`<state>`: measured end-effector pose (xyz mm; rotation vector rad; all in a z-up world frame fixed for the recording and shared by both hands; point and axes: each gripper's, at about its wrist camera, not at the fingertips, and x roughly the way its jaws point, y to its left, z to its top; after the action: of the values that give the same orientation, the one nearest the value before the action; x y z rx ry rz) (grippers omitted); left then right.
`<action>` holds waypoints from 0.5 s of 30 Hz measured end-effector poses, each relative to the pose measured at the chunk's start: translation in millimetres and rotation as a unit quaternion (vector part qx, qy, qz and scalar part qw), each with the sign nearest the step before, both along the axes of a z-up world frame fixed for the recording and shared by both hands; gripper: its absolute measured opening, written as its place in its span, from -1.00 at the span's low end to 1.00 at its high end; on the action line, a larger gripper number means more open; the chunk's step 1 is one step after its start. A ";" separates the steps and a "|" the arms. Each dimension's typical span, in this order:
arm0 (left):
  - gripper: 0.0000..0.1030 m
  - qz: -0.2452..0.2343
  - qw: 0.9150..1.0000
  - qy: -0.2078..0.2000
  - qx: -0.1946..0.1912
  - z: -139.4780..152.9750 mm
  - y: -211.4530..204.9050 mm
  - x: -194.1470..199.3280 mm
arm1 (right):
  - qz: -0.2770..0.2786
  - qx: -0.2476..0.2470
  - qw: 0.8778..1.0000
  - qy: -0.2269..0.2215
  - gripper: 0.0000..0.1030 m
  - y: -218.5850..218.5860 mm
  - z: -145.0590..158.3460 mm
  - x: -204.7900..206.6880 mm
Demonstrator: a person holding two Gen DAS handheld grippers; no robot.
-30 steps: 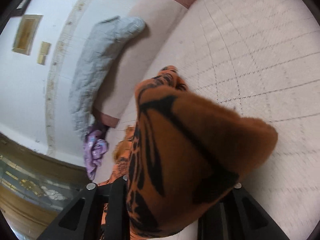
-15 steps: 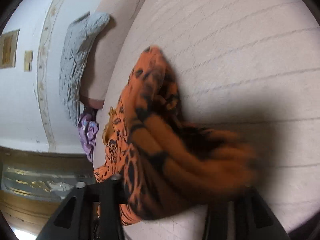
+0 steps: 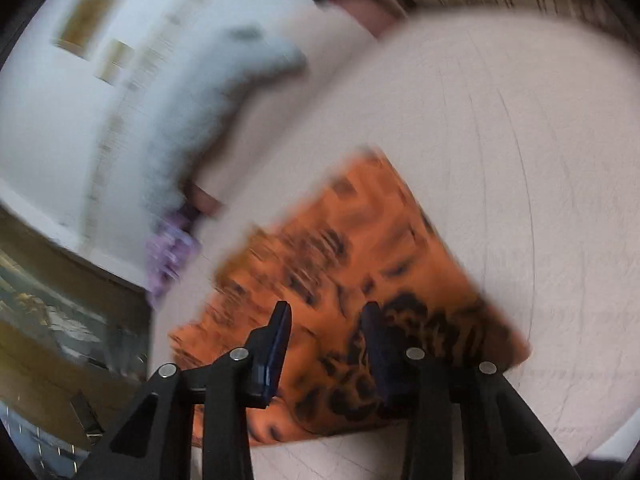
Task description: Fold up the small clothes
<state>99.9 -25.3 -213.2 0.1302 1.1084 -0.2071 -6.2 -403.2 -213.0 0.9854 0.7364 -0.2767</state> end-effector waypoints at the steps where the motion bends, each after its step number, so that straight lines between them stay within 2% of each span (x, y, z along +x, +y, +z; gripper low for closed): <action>1: 0.23 -0.007 1.000 -0.010 0.023 -3.8 -6.5 0.5 | -0.007 0.006 1.000 0.014 -0.56 -4.1 -10.9 -4.7; 3: 0.33 -0.017 0.998 -0.033 0.042 2.9 -13.3 -1.5 | -0.024 0.035 0.999 0.004 -0.59 -12.2 -14.7 -10.4; 5: 0.35 -0.026 0.998 -0.032 0.037 5.9 -12.6 -2.1 | -0.023 0.049 0.998 -0.010 -0.53 -16.1 -10.2 -13.4; 7: 0.35 -0.020 0.999 -0.027 0.001 11.7 -6.5 -0.4 | -0.027 0.057 0.997 -0.041 -0.50 -16.0 -3.5 -26.4; 9: 0.36 -0.015 0.998 -0.032 -0.052 23.0 9.4 -4.7 | -0.029 0.088 0.993 -0.072 -0.46 -13.8 -0.5 -43.8; 11: 0.46 -0.009 0.996 -0.046 -0.073 30.8 18.9 -9.6 | -0.036 0.121 0.989 -0.079 -0.16 -9.0 -4.6 -60.3; 12: 0.53 -0.007 0.996 -0.048 -0.075 32.5 23.0 -12.4 | -0.041 0.129 0.987 -0.081 0.32 -3.5 -3.8 -62.2; 13: 0.58 -0.009 0.996 -0.050 -0.078 33.1 24.1 -14.9 | -0.049 0.138 0.985 -0.092 0.45 0.3 -5.0 -70.9; 15: 0.63 -0.013 0.996 -0.044 -0.070 28.5 19.7 -19.1 | -0.058 0.140 0.985 -0.088 0.45 4.4 -7.8 -81.9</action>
<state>80.8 -5.5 -184.7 0.0281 1.0020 -0.3002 -88.0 -398.8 -220.8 1.3048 0.5651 -0.1871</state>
